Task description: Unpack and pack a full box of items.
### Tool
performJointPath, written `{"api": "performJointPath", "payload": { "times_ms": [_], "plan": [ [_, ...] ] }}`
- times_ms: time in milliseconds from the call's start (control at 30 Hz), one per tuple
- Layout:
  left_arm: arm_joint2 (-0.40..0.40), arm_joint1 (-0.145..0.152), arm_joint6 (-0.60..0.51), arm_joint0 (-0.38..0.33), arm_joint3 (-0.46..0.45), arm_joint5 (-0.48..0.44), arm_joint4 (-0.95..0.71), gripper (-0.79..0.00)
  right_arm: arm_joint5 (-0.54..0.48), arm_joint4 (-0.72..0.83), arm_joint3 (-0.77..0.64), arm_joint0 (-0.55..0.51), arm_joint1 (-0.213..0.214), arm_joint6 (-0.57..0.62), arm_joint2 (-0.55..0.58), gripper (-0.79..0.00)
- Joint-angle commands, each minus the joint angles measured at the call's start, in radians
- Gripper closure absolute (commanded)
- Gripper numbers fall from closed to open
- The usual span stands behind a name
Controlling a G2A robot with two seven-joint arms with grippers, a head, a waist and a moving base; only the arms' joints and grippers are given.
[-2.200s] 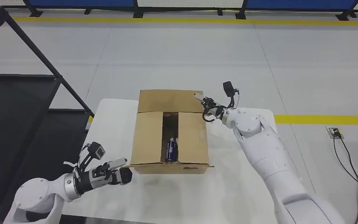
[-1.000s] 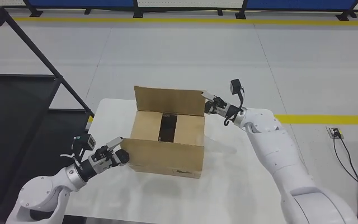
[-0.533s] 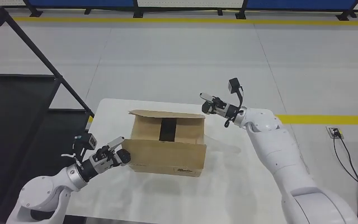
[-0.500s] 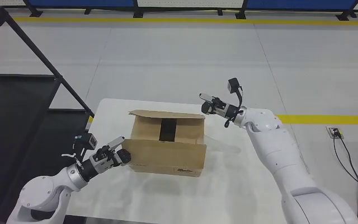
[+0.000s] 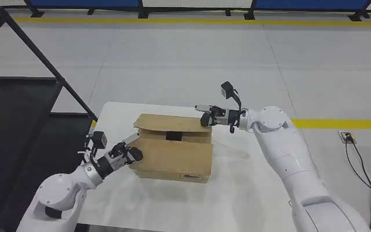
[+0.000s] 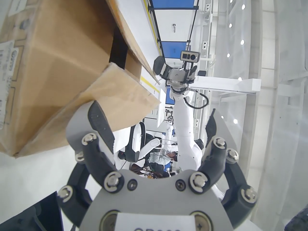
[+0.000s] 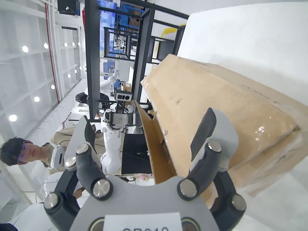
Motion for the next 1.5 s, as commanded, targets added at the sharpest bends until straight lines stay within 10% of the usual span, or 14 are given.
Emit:
{"api": "performJointPath", "payload": {
  "times_ms": [0,433,1467],
  "plan": [
    [0.023,-0.003,0.018,-0.015,0.007,0.001,0.013,-0.785,0.027,0.01,-0.023,-0.011,0.001,0.009,-0.001,-0.785],
    [0.115,-0.017,0.096,-0.095,0.054,0.0,0.068,-0.785,0.228,0.088,-0.153,-0.096,0.006,0.015,-0.013,-0.785],
    [0.135,-0.054,0.278,-0.19,0.219,-0.112,-0.03,-0.785,0.256,0.047,-0.321,-0.256,0.038,-0.089,-0.041,-0.785]
  ]
}}
